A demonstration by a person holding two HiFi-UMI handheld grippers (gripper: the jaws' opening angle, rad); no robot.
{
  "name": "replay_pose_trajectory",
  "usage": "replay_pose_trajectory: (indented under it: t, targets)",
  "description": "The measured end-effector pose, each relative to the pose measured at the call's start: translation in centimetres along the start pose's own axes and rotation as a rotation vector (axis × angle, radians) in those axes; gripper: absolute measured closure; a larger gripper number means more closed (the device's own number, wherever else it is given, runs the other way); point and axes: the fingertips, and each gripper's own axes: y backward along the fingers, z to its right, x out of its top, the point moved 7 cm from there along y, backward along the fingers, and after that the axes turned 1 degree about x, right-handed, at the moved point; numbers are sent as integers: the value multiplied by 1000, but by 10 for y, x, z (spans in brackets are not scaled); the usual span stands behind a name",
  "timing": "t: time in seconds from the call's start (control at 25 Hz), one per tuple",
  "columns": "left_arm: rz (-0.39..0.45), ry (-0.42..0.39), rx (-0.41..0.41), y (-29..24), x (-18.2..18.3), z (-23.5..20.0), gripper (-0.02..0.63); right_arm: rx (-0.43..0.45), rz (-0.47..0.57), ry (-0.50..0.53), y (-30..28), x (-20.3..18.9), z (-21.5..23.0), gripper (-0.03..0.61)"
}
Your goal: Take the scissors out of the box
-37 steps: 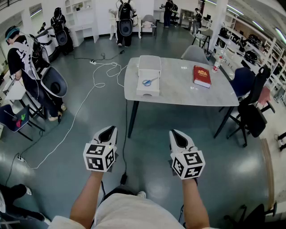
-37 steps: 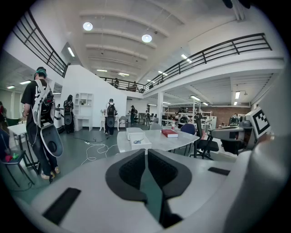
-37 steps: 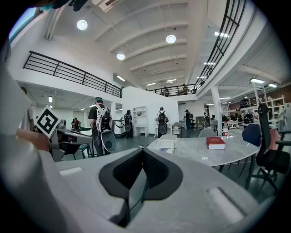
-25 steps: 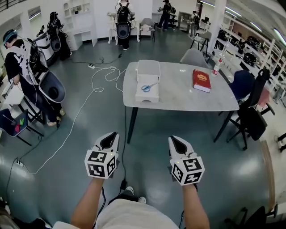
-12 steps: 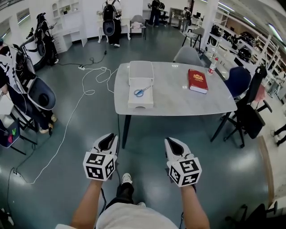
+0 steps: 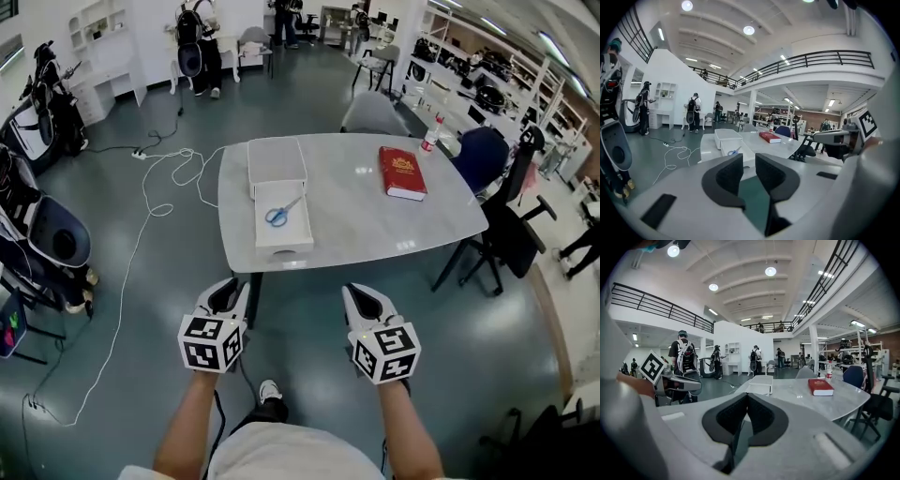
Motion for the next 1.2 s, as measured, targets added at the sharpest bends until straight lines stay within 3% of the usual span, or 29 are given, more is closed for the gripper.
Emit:
replay_pose_trajectory:
  t: [0.52, 1.2]
  targets:
    - [-57, -44, -124, -89, 24, -49, 541, -111, 5, -23, -65, 21, 16, 574]
    - [-161, -133, -234, -171, 30, -49, 538, -196, 16, -60, -97, 19, 51, 574]
